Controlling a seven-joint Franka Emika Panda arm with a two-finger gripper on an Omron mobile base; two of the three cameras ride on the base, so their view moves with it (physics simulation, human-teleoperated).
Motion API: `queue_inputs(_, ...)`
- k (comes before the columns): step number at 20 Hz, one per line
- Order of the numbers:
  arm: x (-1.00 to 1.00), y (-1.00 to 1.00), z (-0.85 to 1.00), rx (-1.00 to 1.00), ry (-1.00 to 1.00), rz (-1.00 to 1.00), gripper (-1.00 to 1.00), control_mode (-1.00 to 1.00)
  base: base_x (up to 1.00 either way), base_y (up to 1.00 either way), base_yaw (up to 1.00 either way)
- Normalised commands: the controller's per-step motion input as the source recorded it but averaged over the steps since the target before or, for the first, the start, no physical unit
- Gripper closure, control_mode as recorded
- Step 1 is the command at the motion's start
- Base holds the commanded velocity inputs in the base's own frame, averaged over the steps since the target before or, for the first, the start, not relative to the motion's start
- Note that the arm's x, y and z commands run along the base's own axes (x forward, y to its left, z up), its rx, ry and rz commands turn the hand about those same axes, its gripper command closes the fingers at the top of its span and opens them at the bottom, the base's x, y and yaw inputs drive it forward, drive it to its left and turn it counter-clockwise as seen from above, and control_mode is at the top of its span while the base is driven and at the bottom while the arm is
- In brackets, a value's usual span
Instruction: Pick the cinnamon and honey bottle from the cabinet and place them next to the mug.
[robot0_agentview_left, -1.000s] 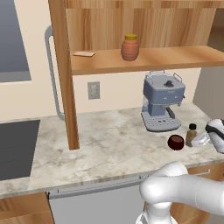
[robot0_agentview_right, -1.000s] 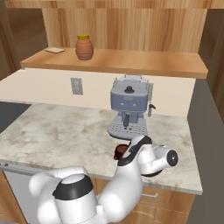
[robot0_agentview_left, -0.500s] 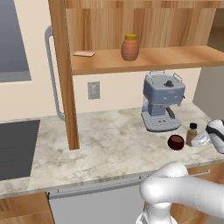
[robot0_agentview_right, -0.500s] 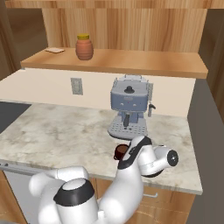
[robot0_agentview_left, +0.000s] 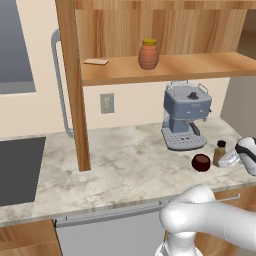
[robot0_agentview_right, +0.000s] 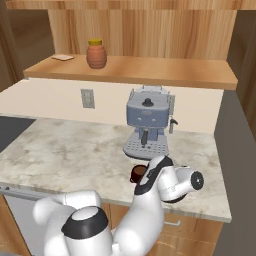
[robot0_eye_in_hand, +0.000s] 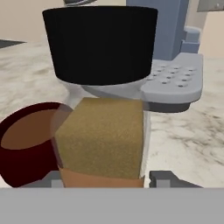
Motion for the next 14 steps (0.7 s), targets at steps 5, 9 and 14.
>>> queue_inputs(5, 0.00, 0.00, 0.00, 0.00, 0.00, 0.00, -1.00, -1.00, 0.00, 0.00, 0.00)
queue_inputs(9, -0.06, 0.00, 0.00, 0.00, -0.01, 0.00, -1.00, -1.00, 0.00, 0.00, 0.00)
queue_inputs(14, -0.41, -0.03, 0.00, 0.00, -0.08, -0.04, -1.00, -1.00, 0.00, 0.00, 0.00)
